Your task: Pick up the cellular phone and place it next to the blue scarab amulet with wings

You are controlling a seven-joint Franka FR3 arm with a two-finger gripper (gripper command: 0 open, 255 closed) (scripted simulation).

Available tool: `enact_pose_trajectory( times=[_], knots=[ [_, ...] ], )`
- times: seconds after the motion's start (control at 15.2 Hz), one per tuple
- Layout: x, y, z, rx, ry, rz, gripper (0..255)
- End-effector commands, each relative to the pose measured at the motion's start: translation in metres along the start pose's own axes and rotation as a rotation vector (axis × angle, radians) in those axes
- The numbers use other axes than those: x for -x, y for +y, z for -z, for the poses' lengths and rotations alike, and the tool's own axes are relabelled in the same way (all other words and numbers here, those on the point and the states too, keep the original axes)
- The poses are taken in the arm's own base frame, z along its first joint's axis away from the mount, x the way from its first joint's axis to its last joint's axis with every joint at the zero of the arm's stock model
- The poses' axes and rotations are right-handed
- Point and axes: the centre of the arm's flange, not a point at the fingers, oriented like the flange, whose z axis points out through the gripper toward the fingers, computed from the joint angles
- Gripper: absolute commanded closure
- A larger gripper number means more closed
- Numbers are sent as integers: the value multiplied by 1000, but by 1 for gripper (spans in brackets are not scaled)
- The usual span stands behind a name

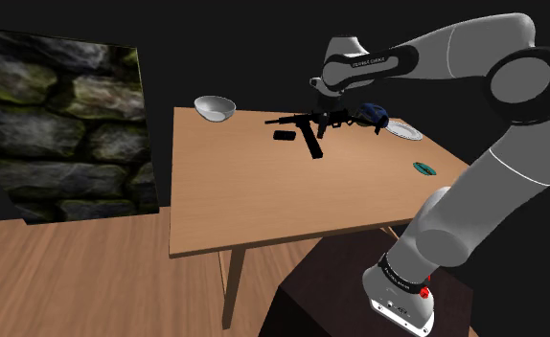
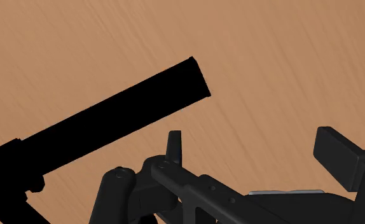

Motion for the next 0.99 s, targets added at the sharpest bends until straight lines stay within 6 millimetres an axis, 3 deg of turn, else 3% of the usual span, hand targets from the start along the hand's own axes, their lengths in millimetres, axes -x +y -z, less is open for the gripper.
enact_pose_trajectory(
  times=[0.0,0.53,0.92],
  knots=[
    [-13,18,-12,-3,9,57,0],
    [-81,85,-54,-19,45,265,0],
    [-139,123,-84,-31,71,415,0]
  ],
)
